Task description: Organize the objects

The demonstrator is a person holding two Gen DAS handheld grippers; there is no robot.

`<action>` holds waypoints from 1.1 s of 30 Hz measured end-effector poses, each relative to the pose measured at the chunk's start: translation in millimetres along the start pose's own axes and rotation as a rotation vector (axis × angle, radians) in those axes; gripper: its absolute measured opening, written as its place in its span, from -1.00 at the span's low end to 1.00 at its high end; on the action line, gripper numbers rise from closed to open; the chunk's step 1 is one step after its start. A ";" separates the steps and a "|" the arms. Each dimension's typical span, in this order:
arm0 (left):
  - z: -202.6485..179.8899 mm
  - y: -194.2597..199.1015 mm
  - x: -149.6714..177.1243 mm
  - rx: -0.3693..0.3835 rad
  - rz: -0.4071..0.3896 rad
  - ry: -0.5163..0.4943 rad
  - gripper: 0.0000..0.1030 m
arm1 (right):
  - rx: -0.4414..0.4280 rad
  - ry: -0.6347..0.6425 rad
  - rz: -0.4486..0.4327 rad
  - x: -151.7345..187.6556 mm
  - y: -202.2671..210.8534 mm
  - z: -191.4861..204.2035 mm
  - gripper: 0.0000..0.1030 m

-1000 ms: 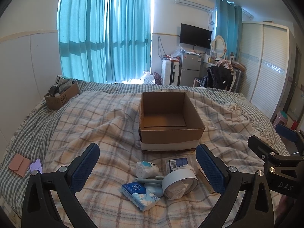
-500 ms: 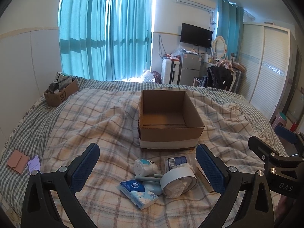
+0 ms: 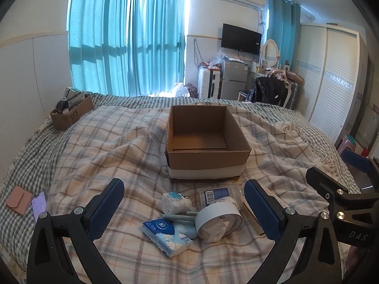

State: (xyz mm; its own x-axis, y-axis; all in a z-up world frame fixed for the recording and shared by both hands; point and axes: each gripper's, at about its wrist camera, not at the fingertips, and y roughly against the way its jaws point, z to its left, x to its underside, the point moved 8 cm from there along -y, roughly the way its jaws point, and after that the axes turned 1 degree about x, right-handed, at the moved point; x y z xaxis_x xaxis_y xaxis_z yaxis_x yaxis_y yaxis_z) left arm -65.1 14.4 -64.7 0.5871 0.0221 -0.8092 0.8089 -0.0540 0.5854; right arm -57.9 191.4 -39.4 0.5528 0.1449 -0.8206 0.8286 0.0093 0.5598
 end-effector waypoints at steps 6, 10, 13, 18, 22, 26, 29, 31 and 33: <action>-8.5 -22.0 20.2 0.000 0.067 -0.016 1.00 | 0.002 0.006 0.063 15.9 -17.8 -4.3 0.99; -14.9 -45.9 42.5 0.004 0.149 -0.020 1.00 | 0.019 0.002 0.097 27.1 -30.0 -12.8 0.99; -20.8 -64.6 59.1 0.026 0.213 0.001 1.00 | 0.041 -0.004 0.134 37.0 -42.0 -20.4 0.99; -26.1 -90.8 71.2 0.050 0.281 0.059 0.99 | 0.051 -0.020 0.177 49.2 -54.4 -27.7 0.99; -31.2 -106.8 67.9 0.055 0.298 0.093 0.99 | 0.053 -0.025 0.193 54.1 -59.9 -30.1 0.99; -36.6 -125.3 76.7 0.045 0.338 0.066 0.99 | 0.053 -0.022 0.209 59.1 -65.0 -29.0 0.99; -43.2 -131.5 87.3 0.100 0.376 0.062 0.99 | 0.047 -0.017 0.219 61.6 -66.8 -28.2 0.99; -48.8 -134.1 94.0 0.121 0.404 0.047 0.99 | 0.040 -0.007 0.238 64.4 -70.0 -26.0 0.99; -51.9 -136.3 101.4 0.115 0.424 0.017 0.99 | 0.035 0.006 0.255 68.1 -72.0 -23.4 0.99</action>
State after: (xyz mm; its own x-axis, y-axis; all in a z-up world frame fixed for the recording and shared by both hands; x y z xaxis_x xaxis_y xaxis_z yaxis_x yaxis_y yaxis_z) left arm -114.3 75.7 -224.0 0.8676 -0.0092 -0.4973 0.4884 -0.1728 0.8553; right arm -82.0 223.7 -132.9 0.7436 0.1437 -0.6530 0.6653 -0.0623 0.7440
